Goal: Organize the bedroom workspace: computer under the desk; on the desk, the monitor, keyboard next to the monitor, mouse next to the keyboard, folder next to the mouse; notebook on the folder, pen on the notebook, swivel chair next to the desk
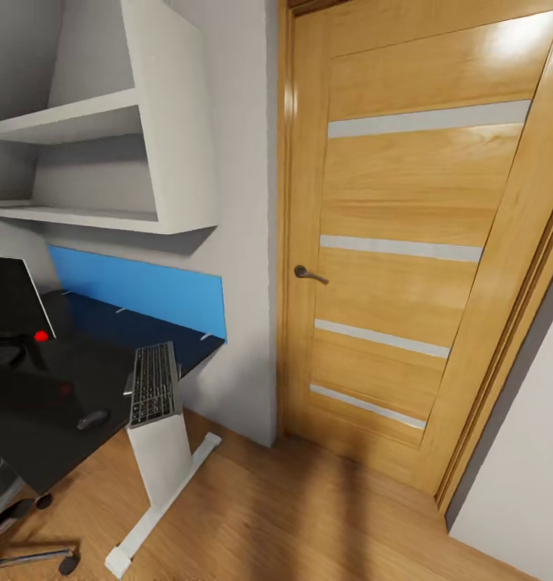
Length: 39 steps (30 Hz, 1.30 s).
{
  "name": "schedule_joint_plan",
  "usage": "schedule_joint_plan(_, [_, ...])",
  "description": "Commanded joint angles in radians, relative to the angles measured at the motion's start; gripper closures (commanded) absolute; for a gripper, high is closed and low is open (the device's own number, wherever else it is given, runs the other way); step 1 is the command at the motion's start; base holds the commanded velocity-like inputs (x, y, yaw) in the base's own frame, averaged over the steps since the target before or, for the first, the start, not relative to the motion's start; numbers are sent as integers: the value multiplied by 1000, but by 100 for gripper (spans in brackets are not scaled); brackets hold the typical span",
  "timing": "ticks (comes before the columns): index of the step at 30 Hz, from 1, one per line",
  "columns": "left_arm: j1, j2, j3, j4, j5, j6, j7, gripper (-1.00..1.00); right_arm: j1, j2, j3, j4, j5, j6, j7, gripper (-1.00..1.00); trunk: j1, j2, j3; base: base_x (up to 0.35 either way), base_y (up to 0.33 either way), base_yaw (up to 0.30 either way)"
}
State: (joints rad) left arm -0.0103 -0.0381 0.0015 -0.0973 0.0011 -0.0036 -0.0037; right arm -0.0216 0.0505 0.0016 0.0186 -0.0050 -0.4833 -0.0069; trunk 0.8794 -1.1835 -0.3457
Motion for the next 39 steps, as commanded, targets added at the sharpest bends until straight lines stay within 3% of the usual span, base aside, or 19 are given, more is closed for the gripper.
schedule_joint_plan(1, [0,3,0,-8,0,0,0,-100,-1,0,1,1,0,-14,-1,-100,-4,7,3,0,0,272])
schedule_joint_plan(7, [0,37,9,-56,21,2,1,-100,-1,3,5,-31,1,-44,0,-100,-27,49,25,0,0,272])
schedule_joint_plan(13, [0,47,45,-67,135,4,-2,-100,-1,2,4,-109,2,-48,-1,-100,-50,91,44,0,0,282])
schedule_joint_plan(14, [0,56,51,-70,187,2,-4,-100,-1,1,3,-131,2,-49,-1,-100,-54,98,47,0,0,286])
schedule_joint_plan(16, [0,67,54,-73,222,2,-5,-100,-1,0,2,-146,2,-49,-1,-100,-61,112,53,0,0,286])
schedule_joint_plan(18, [0,84,58,-92,292,1,-7,-100,-1,-1,1,-176,2,-50,-1,-100,-69,126,58,0,0,286])
schedule_joint_plan(19, [0,87,58,-99,310,1,-7,-100,-1,-1,1,-183,2,-50,-1,-100,-73,133,61,0,0,285])
schedule_joint_plan(20, [0,93,59,-113,355,0,-8,-100,-1,-1,0,-196,2,-55,-1,-100,-77,140,64,0,0,285])
schedule_joint_plan(25, [0,96,60,-126,399,-19,-8,-100,-1,0,-1,-219,-1,-139,-7,-100,-96,175,78,0,0,285])
schedule_joint_plan(26, [0,96,60,-126,403,-73,-8,-100,-1,0,-1,-221,-1,-173,-14,-100,-100,182,81,0,0,285])
schedule_joint_plan(29, [0,93,56,-74,407,-339,-3,-100,-1,0,-2,-222,-2,-208,-24,-100,-107,196,87,0,0,285])
schedule_joint_plan(31, [0,92,55,-46,407,-411,-3,-100,-1,0,-2,-223,-2,-212,-25,-100,-107,196,87,0,0,285])
schedule_joint_plan(33, [0,90,54,-2,407,-544,-3,-100,-1,1,-2,-223,-1,-219,-26,-100,-107,196,87,0,0,285])
schedule_joint_plan(39, [0,89,54,19,408,-621,-2,-100,-1,2,0,-223,1,-220,-41,-100,-107,196,86,0,0,285])
